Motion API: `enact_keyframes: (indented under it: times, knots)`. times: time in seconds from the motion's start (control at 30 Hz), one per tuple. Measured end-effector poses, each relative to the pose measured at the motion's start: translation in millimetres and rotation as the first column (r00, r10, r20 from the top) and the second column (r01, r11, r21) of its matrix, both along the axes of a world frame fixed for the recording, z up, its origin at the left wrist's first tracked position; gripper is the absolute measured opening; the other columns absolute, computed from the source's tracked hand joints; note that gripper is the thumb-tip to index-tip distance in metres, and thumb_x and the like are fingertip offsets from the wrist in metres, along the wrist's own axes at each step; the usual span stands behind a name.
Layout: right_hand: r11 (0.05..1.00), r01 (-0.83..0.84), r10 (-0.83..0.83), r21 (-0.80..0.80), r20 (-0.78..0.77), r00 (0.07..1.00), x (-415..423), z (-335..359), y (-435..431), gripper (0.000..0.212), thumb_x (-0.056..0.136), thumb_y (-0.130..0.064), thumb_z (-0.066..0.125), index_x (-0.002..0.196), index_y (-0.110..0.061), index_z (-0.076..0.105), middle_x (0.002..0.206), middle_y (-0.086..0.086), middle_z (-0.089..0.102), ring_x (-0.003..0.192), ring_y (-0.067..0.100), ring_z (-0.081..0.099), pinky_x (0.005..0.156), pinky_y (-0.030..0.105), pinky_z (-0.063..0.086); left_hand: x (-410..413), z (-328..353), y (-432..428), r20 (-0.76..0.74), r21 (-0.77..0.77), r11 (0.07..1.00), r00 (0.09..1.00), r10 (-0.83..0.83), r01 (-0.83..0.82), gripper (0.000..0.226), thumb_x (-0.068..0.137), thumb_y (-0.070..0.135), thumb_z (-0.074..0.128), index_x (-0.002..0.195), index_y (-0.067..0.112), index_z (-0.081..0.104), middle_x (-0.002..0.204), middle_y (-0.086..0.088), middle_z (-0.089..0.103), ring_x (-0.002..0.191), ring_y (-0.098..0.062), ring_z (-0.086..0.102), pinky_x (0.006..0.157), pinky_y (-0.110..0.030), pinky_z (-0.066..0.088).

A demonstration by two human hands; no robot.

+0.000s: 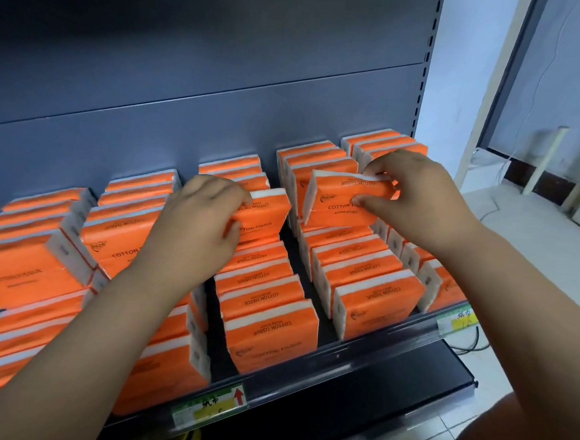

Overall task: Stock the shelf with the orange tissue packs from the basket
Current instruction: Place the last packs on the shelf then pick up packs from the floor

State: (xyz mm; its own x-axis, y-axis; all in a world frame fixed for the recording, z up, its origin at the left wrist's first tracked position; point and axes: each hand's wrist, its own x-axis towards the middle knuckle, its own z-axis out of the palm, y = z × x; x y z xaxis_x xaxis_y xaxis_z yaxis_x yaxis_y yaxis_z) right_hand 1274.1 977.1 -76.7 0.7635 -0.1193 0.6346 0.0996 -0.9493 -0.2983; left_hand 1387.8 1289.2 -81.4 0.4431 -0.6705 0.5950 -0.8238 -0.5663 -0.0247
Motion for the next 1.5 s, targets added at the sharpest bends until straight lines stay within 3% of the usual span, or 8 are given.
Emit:
enact_keyframes:
  times: [0.1,0.27,0.47,0.63,0.97,1.13,1.3,1.5]
  knots:
    - [1.0,0.01,-0.01,0.004,0.007,1.0,0,-1,2,0.035,0.085,-0.039,0.08,0.112,-0.02,0.068,0.107,-0.004,0.067,0.099,0.016,0.056,0.085,0.034,0.045,0,-2,-3,0.005,0.032,0.996,0.997,0.078,-0.079,0.041,0.079,0.013,0.081,0.118,0.015,0.067,0.122,-0.003,0.067,0.114,-0.033,0.056,0.095,-0.05,0.049]
    - [0.998,0.056,-0.057,0.04,0.041,0.997,-2,2,5,0.037,0.084,-0.037,0.081,0.113,-0.019,0.068,0.11,0.0,0.068,0.105,0.021,0.058,0.087,0.032,0.043,5,-6,-5,-0.031,0.016,0.996,0.996,0.083,-0.082,0.046,0.079,0.004,0.078,0.122,0.013,0.064,0.124,-0.006,0.065,0.111,-0.035,0.057,0.094,-0.051,0.052]
    - [0.996,0.076,-0.077,0.052,0.024,0.997,-1,0,6,0.038,0.085,-0.036,0.081,0.115,-0.017,0.068,0.112,0.002,0.068,0.106,0.022,0.058,0.089,0.032,0.043,9,-9,-7,0.058,0.045,0.991,0.991,0.121,-0.124,0.046,0.08,-0.003,0.073,0.123,0.01,0.064,0.123,-0.01,0.064,0.11,-0.038,0.055,0.089,-0.056,0.053]
    - [0.996,0.073,-0.074,0.059,0.011,0.997,3,-2,6,0.039,0.085,-0.035,0.082,0.116,-0.016,0.069,0.112,0.002,0.068,0.107,0.023,0.059,0.091,0.036,0.045,10,-9,-8,0.132,0.037,0.97,0.963,0.235,-0.242,0.044,0.076,0.001,0.075,0.117,0.014,0.068,0.114,-0.005,0.071,0.115,-0.036,0.055,0.097,-0.052,0.041]
    - [0.999,0.033,-0.034,0.039,0.012,0.999,18,-5,8,0.04,0.085,-0.034,0.082,0.121,-0.018,0.072,0.117,0.001,0.069,0.112,0.021,0.059,0.095,0.028,0.041,12,-9,-5,0.079,0.045,0.977,0.975,0.206,-0.21,0.047,0.074,-0.005,0.073,0.118,0.01,0.066,0.114,-0.011,0.069,0.103,-0.041,0.059,0.085,-0.051,0.052]
    - [1.0,-0.005,0.005,-0.001,0.014,1.0,28,-10,7,0.038,0.081,-0.025,0.086,0.116,-0.016,0.076,0.113,0.005,0.07,0.11,0.026,0.06,0.097,0.037,0.046,10,-11,-7,0.029,0.037,0.981,0.981,0.189,-0.19,0.048,0.077,-0.009,0.069,0.121,0.009,0.064,0.118,-0.011,0.067,0.106,-0.039,0.056,0.085,-0.054,0.054]
    - [1.0,-0.026,0.026,-0.01,0.057,0.998,40,-20,8,0.039,0.089,-0.026,0.08,0.126,-0.016,0.073,0.119,0.006,0.067,0.117,0.028,0.058,0.103,0.045,0.048,10,-13,-5,0.011,0.005,0.987,0.987,0.158,-0.158,0.047,0.078,-0.011,0.068,0.122,0.008,0.064,0.118,-0.011,0.066,0.104,-0.038,0.056,0.089,-0.051,0.052]
    - [0.995,0.069,-0.065,-0.068,0.054,0.996,51,-27,6,0.041,0.091,-0.031,0.073,0.131,-0.022,0.071,0.13,0.014,0.058,0.119,0.038,0.054,0.105,0.05,0.045,9,-16,-5,0.013,-0.004,0.989,0.989,0.145,-0.145,0.045,0.079,-0.003,0.07,0.122,0.008,0.063,0.12,-0.011,0.066,0.105,-0.038,0.056,0.092,-0.051,0.051]
